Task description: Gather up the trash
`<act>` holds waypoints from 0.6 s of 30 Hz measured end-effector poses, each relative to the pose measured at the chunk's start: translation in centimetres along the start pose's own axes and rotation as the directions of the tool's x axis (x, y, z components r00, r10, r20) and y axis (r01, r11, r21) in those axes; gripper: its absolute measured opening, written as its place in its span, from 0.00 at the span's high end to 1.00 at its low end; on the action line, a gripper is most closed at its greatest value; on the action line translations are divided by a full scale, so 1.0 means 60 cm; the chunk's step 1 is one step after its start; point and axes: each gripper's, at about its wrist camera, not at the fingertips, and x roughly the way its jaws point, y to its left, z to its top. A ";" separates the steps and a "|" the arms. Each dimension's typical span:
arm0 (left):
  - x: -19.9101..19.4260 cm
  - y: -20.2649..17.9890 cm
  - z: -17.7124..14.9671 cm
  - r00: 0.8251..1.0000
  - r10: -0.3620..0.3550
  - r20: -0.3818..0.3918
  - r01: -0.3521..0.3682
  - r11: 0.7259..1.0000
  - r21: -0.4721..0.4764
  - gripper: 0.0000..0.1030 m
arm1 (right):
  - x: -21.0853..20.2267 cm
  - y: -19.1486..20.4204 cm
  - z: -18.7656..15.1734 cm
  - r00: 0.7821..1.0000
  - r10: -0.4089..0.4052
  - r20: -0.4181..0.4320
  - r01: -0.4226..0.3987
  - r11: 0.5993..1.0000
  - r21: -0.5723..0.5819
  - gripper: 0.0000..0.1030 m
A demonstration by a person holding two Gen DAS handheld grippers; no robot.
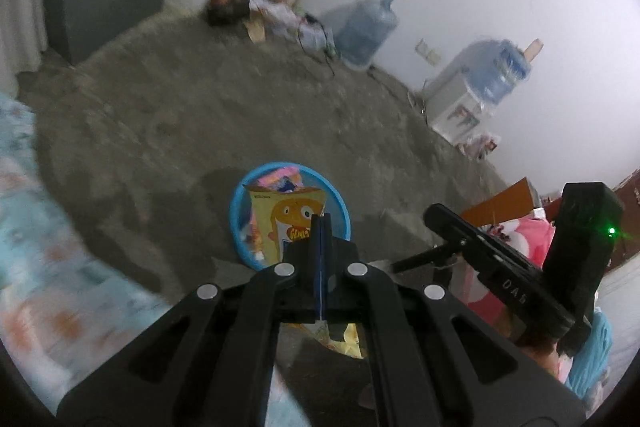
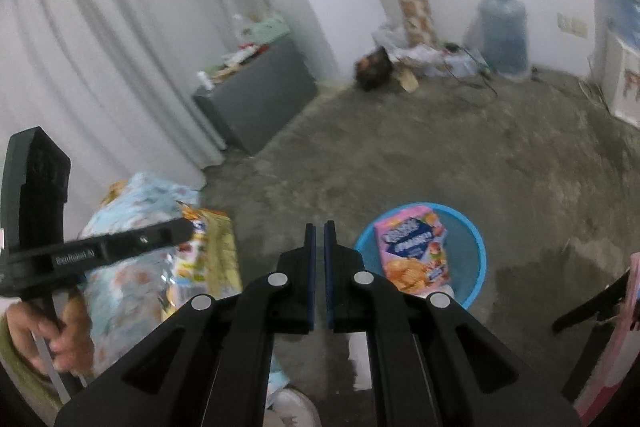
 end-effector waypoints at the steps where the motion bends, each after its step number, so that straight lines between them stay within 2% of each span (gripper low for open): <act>1: 0.026 0.000 0.008 1.000 -0.004 -0.015 0.004 1.000 -0.004 1.00 | 0.016 -0.011 0.005 1.000 -0.006 -0.011 0.006 1.000 0.014 0.96; 6: 0.133 -0.008 0.033 0.997 0.009 -0.074 -0.011 0.999 -0.032 1.00 | 0.093 -0.072 0.024 0.998 -0.037 -0.053 0.043 0.994 0.100 0.96; 11: 0.187 -0.012 0.042 0.993 -0.014 -0.116 0.010 0.999 -0.034 1.00 | 0.098 -0.117 -0.001 0.999 -0.014 -0.051 0.025 0.976 0.217 0.96; 12: 0.202 -0.014 0.044 0.991 -0.004 -0.132 0.000 0.999 -0.035 0.96 | 0.100 -0.127 -0.010 0.998 -0.012 -0.062 0.027 0.970 0.241 0.96; 13: 0.220 -0.013 0.045 0.986 0.010 -0.164 -0.017 0.999 -0.041 0.78 | 0.103 -0.142 -0.019 0.997 -0.009 -0.071 0.027 0.965 0.260 0.96; 14: 0.232 -0.012 0.046 0.983 0.033 -0.181 -0.042 0.998 -0.048 0.55 | 0.104 -0.152 -0.028 0.997 -0.006 -0.079 0.027 0.960 0.279 0.95; 16: 0.233 -0.009 0.042 0.984 0.065 -0.163 -0.076 0.995 -0.066 0.52 | 0.106 -0.173 -0.048 0.995 0.002 -0.096 0.028 0.948 0.318 0.95; 18: 0.221 -0.010 0.037 0.986 0.049 -0.157 -0.061 0.995 -0.073 0.48 | 0.106 -0.191 -0.067 0.994 0.010 -0.106 0.027 0.939 0.342 0.95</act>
